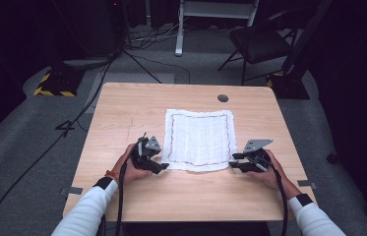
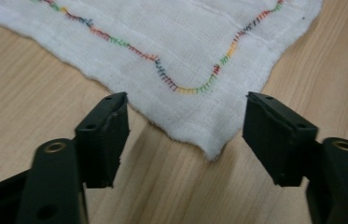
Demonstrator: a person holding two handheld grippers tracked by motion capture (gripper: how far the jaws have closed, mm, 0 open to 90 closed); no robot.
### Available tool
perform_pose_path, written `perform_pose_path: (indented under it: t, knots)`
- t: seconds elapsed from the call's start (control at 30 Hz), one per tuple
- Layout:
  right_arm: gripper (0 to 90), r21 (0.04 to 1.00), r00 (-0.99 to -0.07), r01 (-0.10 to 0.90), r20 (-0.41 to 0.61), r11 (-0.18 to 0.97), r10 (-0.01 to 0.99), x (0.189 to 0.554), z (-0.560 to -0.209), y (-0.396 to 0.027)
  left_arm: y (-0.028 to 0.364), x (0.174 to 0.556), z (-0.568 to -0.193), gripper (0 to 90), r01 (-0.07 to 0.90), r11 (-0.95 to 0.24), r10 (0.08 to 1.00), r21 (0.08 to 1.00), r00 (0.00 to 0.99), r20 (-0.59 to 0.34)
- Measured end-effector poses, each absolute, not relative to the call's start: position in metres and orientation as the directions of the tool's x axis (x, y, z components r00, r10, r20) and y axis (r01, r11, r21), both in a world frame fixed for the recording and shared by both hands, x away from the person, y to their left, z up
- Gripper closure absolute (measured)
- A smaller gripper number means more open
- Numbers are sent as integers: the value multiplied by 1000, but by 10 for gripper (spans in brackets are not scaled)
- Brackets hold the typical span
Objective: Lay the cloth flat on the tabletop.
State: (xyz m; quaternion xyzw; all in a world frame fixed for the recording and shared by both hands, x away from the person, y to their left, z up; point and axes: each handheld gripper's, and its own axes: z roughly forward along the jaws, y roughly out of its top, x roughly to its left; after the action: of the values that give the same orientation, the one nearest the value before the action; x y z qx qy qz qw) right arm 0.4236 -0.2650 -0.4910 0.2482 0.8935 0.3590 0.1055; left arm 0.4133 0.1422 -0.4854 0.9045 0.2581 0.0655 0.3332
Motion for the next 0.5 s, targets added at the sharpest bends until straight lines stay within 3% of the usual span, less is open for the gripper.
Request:
perform_pose_path:
  t: [0.2,0.37,0.5]
  knots:
    - [820,684,-852,343,-61,643,520,423,-490,-267,136,412,-489,572,387,-676,465,628,884,-44]
    - [839,676,-854,346,-60,651,517,419,-488,-271,135,408,-488,787,363,-694,441,622,897,-31]
    - [840,675,-858,343,-58,653,511,410,-487,-275,133,404,-486,859,345,-713,409,611,912,-37]
